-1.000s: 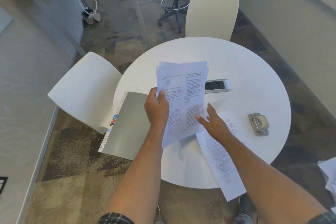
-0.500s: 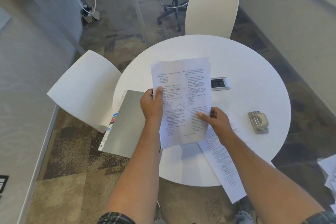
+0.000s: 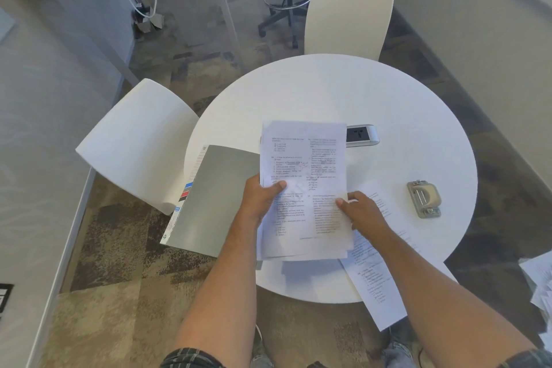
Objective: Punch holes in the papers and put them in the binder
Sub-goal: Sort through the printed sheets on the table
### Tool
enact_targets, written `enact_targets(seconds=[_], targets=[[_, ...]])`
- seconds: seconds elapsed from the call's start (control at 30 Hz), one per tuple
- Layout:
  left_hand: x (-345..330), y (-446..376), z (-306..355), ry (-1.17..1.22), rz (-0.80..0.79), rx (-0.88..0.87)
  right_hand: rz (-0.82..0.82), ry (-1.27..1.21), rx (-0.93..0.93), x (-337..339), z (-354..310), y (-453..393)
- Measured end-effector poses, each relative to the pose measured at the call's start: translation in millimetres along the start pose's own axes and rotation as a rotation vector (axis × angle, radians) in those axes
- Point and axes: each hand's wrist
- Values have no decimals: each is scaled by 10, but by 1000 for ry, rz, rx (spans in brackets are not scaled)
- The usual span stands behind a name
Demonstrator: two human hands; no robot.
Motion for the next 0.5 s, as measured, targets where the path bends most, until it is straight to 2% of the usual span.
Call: enact_targets(seconds=[0.1,0.2,0.33,0.5], targets=[[22,-7,-200,-27,4,36,64,540,-3,64,139,78],[40,-13,-384,-50,25,73,-3,1051,116,103,249,174],[34,-6,-549,-102,56,125,-73,1243,146,35,282,234],[37,-14,-682,-140,68,162,-63,1273,162,-57,300,265]])
Point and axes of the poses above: each hand's wrist, its own y-axis away from the middle knuckle, its own x-axis out of the back of the hand, z = x × y, and after that the axes turned 12 degrees about -y, right-handed
